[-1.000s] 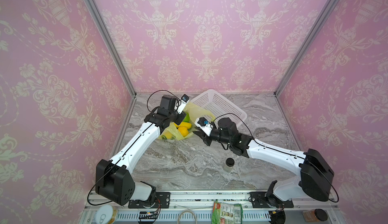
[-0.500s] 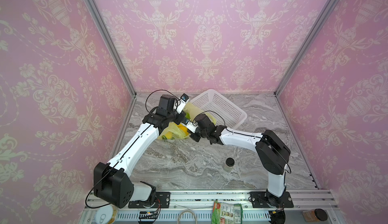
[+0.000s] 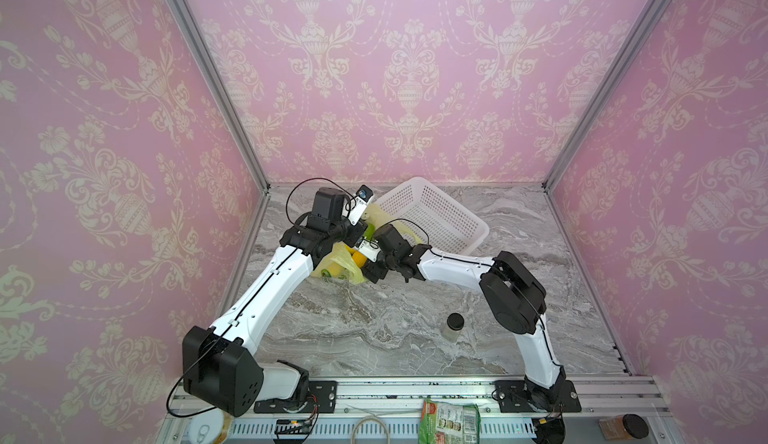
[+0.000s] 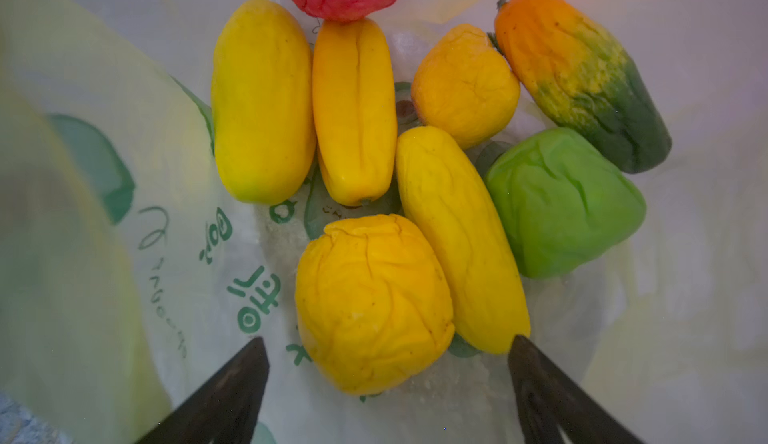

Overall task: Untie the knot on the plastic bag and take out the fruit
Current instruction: 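Reach the right gripper into the bag and grasp the large yellow fruit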

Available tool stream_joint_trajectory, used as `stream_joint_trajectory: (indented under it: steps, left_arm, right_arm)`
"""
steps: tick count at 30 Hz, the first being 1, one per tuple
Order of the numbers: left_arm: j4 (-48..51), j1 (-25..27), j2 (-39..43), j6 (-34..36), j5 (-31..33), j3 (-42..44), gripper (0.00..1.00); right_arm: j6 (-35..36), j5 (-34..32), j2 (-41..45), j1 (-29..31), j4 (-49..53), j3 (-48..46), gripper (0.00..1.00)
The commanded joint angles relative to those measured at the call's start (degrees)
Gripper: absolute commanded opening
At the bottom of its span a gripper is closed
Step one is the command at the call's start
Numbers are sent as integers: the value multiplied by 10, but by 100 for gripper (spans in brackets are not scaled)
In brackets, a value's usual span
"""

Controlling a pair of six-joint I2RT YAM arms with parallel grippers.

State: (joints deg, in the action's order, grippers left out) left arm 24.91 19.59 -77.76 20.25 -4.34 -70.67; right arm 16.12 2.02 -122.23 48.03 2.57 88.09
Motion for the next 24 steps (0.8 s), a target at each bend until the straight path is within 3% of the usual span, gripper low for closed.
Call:
stream_joint_trajectory:
  steps: [1,9,13,18,24]
  left_arm:
    - [-1,-6,14,-6,-20,-9,0]
    - [-1,-6,13,-7,-24,-8,1]
    - [-2,-7,14,-6,-24,-9,1]
    - [0,-8,14,-6,-24,-9,1]
    - [-1,-10,15,-8,-23,-9,2]
  right_arm:
    - [-3,-5,-21,0,26,28,100]
    - [-7,3,-80,0,88,108,99]
    - [-10,5,-81,0,94,111,88]
    - [-19,24,-37,0,67,69,61]
    - [-27,49,50,0,4,-25,50]
